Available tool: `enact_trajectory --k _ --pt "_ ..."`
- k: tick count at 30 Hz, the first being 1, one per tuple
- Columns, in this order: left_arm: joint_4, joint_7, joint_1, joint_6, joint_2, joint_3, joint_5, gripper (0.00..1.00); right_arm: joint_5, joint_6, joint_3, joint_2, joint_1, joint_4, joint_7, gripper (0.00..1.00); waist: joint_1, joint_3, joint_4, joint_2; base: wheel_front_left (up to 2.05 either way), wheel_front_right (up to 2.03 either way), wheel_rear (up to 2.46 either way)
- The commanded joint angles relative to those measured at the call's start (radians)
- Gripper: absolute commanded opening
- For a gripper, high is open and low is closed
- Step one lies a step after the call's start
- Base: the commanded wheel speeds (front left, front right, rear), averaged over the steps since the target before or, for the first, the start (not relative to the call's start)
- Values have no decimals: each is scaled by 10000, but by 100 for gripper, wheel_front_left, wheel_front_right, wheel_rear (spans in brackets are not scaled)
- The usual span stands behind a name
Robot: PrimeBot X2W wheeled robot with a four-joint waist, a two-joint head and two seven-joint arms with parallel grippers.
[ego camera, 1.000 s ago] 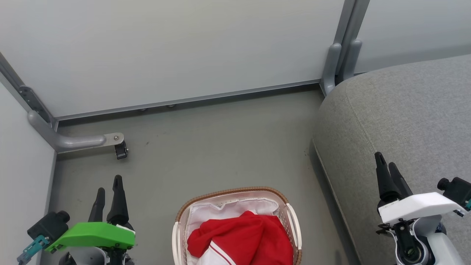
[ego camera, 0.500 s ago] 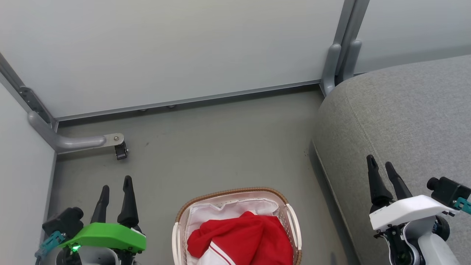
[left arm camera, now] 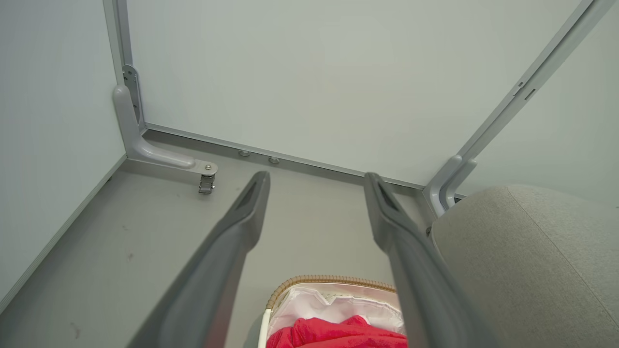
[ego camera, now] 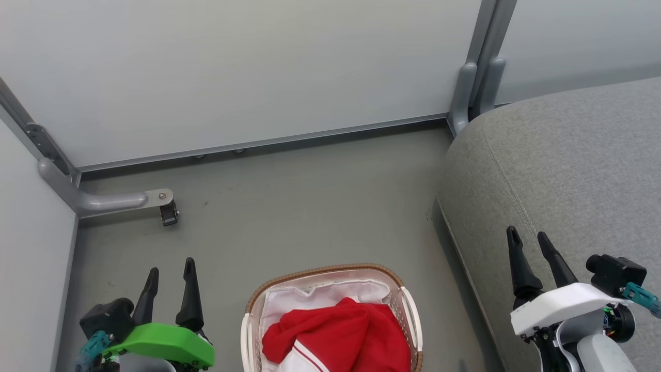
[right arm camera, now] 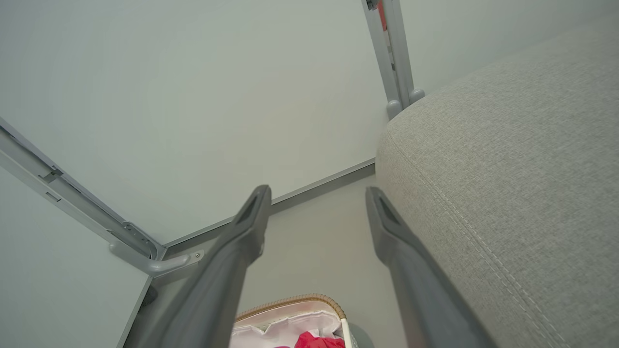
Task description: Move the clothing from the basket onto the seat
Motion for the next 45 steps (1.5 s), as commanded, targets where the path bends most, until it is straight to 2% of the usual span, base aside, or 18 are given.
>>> enact_trajectory --k 1,30,45 --pt "-74 -95 97 44 85 -5 269 100 -279 3 5 -63 -16 -41 -114 100 0 -1 -14 -1 0 0 0" --pt "-133 -719 285 68 64 -139 2561 100 -2771 3 313 -68 89 95 -748 100 0 26 -75 -1 0 0 0" --pt "-45 -1005 568 155 75 102 2748 100 -3667 2 62 85 295 259 -1005 100 0 -35 -170 -1 0 0 0"
